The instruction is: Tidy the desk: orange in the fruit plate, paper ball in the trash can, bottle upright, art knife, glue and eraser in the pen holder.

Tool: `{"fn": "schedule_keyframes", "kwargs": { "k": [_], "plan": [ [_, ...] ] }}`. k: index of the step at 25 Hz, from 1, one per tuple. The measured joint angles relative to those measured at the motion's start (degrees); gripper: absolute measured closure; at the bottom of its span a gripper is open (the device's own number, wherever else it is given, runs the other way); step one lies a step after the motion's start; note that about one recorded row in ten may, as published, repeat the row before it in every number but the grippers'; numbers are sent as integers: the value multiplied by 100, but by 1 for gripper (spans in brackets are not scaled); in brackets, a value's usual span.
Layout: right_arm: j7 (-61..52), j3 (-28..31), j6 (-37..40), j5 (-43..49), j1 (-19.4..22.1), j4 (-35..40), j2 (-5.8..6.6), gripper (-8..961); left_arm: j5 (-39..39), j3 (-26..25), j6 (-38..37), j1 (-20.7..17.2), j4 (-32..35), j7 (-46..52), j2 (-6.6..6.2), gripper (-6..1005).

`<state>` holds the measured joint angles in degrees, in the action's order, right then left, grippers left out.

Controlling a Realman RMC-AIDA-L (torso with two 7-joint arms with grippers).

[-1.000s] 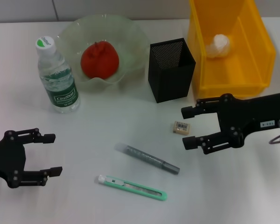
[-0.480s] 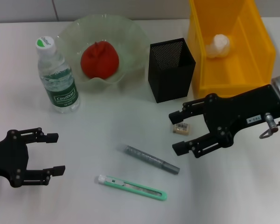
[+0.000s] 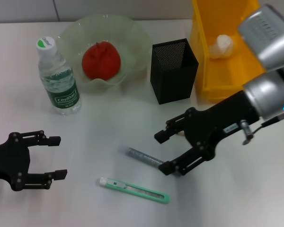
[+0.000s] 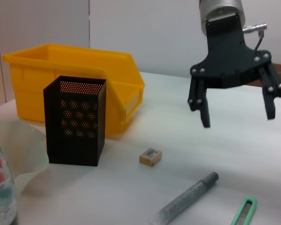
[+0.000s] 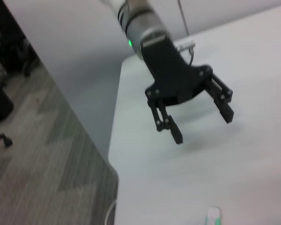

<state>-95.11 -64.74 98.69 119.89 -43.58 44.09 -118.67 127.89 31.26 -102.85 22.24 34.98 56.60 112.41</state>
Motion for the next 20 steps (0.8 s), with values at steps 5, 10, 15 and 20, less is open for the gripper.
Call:
{"fn": "schedule_keyframes", "kwargs": {
  "k": [5,10,15,20],
  "plan": [
    [-34,-361,-317,-8,-148,-55,-55,144,18,127,0,24,0,0,-4,201],
    [26,-959,-704,-335,-249,-99,-90,144,19,236,-11,44,1,0,-20,201],
    [80,-1825,-1054,-899,-327,-83,-94,145,18,243,-10,46,1,0,-30,201],
    [79,-2175,-1187,-1083,-438,-96,-95,145,17,250,-8,45,0,0,-38,201]
  ]
}}
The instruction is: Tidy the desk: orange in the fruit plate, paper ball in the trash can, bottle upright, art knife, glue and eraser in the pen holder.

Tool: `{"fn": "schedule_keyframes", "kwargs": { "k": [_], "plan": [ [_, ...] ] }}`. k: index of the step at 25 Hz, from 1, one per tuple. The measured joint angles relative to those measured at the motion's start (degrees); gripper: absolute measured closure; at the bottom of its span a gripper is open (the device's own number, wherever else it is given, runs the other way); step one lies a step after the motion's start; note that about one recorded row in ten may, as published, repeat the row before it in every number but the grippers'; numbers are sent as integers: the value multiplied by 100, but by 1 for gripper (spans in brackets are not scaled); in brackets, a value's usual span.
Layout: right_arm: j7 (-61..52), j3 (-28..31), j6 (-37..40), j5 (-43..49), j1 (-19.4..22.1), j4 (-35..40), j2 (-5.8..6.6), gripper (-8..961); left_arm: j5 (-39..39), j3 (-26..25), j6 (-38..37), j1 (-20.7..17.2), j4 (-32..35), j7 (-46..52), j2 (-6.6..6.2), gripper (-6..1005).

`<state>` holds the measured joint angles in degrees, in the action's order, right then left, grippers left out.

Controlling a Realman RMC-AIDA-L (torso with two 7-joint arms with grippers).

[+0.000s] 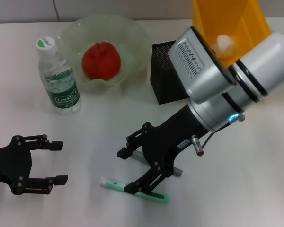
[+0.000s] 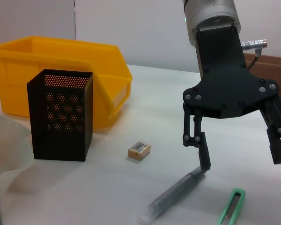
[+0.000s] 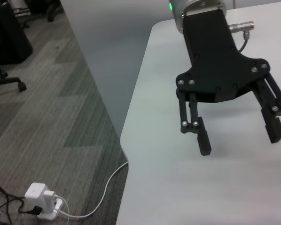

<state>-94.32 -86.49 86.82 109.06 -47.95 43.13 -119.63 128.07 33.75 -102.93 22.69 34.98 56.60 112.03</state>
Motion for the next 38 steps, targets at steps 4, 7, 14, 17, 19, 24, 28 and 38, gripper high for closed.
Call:
{"fn": "schedule_keyframes", "kwargs": {
  "k": [4,7,14,17,19,24,28,38],
  "plan": [
    [-20,-169,-78,-41,-59,-6,-12,145,0,0,15,27,0,42,0,201],
    [-32,-281,-145,-45,-99,-10,-21,145,4,0,24,42,0,47,-6,201],
    [-46,-811,-526,-176,-108,23,-27,145,12,0,28,53,0,55,-2,201],
    [-48,-994,-710,-201,-109,31,-27,145,14,7,27,58,0,58,-3,201],
    [-47,-1147,-853,-313,-114,32,-27,145,15,41,18,59,0,66,-6,201],
    [-33,-1475,-1216,-534,-106,34,-25,144,73,75,35,65,0,126,-16,201],
    [-57,-1806,-1541,-736,-109,-1,-25,147,87,78,40,70,0,132,-16,201],
    [-345,-2224,-1941,-884,-134,-7,-26,162,88,79,39,76,6,132,-12,201]
  ]
}}
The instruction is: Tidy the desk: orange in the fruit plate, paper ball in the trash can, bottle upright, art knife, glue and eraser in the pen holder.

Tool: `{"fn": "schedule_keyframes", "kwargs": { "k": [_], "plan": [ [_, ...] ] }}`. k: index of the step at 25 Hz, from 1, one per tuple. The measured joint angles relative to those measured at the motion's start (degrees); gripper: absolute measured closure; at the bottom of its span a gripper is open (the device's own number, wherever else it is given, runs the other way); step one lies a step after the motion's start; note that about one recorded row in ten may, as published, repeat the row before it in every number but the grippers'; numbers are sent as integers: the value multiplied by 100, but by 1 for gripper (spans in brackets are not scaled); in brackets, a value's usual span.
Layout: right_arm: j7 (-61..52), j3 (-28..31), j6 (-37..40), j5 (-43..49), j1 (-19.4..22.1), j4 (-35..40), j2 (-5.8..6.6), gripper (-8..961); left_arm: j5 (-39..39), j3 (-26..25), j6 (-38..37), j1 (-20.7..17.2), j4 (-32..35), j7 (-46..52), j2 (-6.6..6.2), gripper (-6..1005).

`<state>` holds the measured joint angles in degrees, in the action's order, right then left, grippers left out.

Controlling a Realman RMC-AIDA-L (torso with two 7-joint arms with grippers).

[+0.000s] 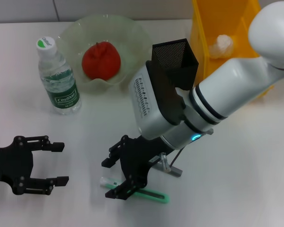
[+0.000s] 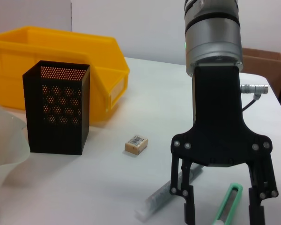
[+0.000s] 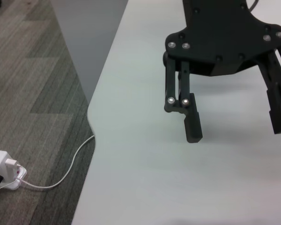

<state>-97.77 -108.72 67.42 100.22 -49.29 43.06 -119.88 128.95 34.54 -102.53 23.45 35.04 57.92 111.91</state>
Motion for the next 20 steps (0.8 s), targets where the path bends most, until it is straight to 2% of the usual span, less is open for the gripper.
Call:
{"fn": "schedule_keyframes", "kwargs": {
  "k": [5,20],
  "plan": [
    [-250,-251,-255,-52,-43,-6,0,327,-1,0,1,2,-1,0,-2,201],
    [-599,-539,-511,-66,-164,13,0,431,-2,-46,-29,-8,-6,11,-3,201]
  ]
}}
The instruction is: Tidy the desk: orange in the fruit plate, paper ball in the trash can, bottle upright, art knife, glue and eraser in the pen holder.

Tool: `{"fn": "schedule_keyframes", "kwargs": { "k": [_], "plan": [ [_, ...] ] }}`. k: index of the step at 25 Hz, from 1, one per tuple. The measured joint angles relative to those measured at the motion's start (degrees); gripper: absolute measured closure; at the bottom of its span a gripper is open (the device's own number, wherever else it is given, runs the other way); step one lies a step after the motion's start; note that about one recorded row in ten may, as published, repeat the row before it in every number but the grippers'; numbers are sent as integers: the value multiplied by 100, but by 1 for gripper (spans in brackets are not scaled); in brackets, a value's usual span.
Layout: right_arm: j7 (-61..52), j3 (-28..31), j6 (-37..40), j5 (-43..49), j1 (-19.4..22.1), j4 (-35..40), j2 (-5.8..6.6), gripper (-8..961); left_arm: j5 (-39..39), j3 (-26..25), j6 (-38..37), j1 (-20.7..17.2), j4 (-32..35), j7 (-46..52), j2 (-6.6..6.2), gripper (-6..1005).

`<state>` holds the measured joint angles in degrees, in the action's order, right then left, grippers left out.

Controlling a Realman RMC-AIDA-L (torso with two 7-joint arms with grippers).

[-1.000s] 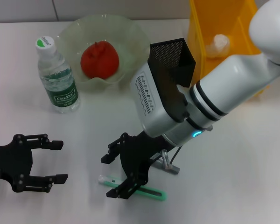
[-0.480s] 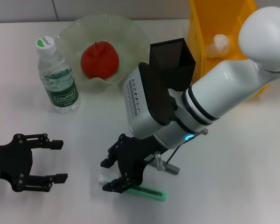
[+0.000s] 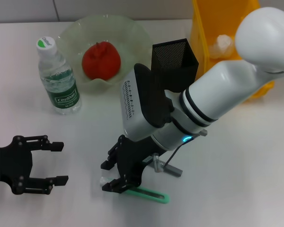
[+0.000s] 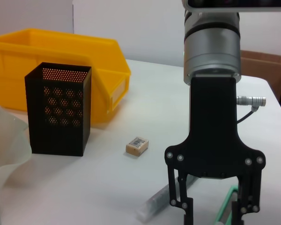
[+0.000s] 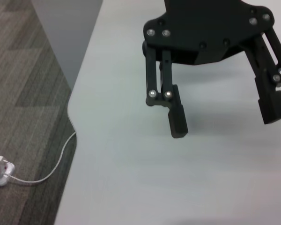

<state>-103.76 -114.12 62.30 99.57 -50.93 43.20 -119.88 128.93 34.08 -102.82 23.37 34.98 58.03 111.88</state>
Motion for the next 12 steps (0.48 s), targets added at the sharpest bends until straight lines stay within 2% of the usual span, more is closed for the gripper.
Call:
{"fn": "schedule_keyframes", "kwargs": {
  "k": [12],
  "plan": [
    [-208,-483,-339,-139,-129,-4,0,474,0,2,2,-11,1,6,-9,201]
  ]
}}
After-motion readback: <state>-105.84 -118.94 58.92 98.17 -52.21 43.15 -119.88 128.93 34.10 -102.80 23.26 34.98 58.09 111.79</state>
